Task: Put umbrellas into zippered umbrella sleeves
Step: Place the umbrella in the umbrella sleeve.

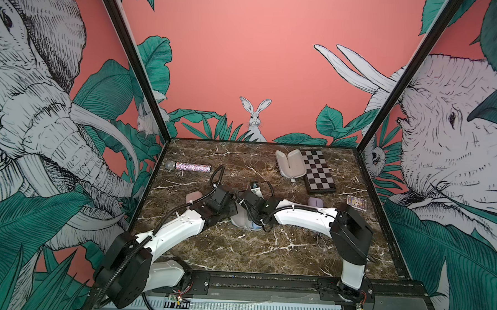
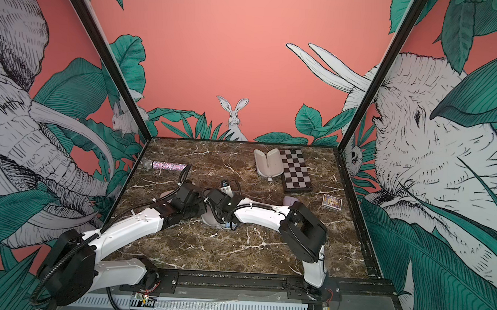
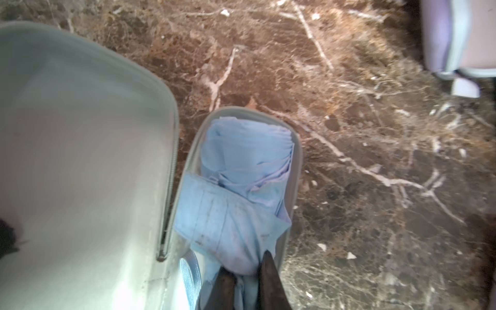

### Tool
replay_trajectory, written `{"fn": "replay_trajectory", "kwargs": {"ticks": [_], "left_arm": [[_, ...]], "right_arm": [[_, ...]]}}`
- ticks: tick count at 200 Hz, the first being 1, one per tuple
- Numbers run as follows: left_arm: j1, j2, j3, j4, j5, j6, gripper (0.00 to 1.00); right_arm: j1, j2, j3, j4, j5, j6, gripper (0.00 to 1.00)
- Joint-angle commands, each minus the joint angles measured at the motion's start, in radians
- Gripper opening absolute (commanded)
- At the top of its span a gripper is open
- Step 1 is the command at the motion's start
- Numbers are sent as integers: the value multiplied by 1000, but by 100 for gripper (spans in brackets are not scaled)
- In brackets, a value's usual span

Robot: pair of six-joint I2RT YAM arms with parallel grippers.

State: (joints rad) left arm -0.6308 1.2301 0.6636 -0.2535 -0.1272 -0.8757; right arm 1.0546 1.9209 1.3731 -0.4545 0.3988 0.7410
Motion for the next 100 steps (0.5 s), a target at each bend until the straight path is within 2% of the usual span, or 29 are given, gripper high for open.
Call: {"fn": "replay_trajectory", "kwargs": {"ticks": [1, 31, 49, 82, 100], "left_arm": [[-16, -12, -23, 69, -8, -40, 0], [-19, -21, -39, 68, -10, -54, 0], [-20, -25, -48, 75, -3, -62, 0], [-25, -32, -46, 78, 1, -64, 0], [-25, -45, -40, 57, 4, -47, 0]], "right_arm": [[-6, 51, 47, 32, -87, 60, 5], [-50, 67, -25, 68, -194, 234, 8], [-66, 50, -55, 129, -242, 278, 10], [-73, 29, -50, 71, -241, 285, 36], [-93, -19, -54, 52, -250, 271, 46]]}}
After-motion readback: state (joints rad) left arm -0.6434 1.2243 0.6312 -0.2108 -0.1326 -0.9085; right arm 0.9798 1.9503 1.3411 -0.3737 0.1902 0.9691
